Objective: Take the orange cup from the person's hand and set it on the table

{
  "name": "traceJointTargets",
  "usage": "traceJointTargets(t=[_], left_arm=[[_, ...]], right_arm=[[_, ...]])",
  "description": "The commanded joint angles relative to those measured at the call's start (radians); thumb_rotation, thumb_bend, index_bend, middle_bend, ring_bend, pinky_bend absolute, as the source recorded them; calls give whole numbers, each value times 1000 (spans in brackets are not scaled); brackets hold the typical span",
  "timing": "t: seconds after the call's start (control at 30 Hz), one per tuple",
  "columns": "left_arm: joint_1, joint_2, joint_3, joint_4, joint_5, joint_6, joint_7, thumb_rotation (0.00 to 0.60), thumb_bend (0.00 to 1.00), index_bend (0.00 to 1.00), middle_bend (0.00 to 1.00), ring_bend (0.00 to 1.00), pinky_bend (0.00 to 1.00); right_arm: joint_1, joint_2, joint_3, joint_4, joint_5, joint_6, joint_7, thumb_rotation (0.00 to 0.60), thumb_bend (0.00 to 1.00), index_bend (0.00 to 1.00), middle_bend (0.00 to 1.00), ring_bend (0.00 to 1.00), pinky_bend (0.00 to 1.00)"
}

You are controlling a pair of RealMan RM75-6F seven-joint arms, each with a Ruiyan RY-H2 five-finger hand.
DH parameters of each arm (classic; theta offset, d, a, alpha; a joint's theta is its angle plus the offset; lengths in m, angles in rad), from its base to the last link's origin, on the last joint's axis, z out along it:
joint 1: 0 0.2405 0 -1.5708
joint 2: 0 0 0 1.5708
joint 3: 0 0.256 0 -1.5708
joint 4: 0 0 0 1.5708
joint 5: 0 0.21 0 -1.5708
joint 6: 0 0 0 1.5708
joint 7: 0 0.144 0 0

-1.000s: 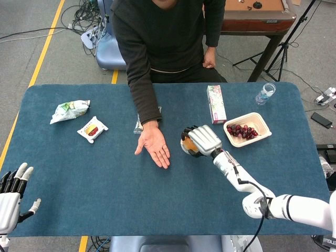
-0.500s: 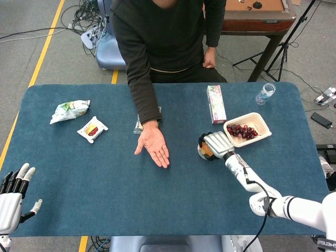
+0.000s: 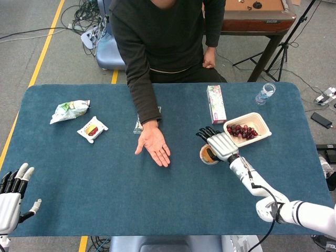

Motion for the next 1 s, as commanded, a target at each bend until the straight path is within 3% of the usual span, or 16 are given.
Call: traceJointTargets(t=[0.03, 0.2, 0.43, 0.73, 1.0], left_arm=[[0, 0, -1, 2, -2, 0, -2, 600, 300, 24, 0, 0, 0], [-3, 0, -5, 5, -8, -4, -5, 600, 300, 24, 0, 0, 0], [-11, -2, -12, 8, -17, -16, -3, 600, 300, 24, 0, 0, 0], [-23, -8, -19, 1, -18, -24, 10, 600, 300, 24, 0, 0, 0], [-34, -13, -20, -6, -11, -34, 21, 600, 300, 24, 0, 0, 0]], right_arm=[[-61, 99, -4, -107, -36, 96, -16, 600, 597, 114, 67, 2, 242], [-160, 223, -37, -222, -86, 231, -42, 600, 594, 114, 112, 2, 242], [-317, 305, -100, -249, -202, 422, -10, 600, 592, 116, 191, 6, 241], [-503, 293, -161, -175, -334, 625, 100, 600, 592, 181, 257, 58, 242], [-593, 289, -173, -165, -389, 704, 117, 600, 592, 201, 280, 84, 242]])
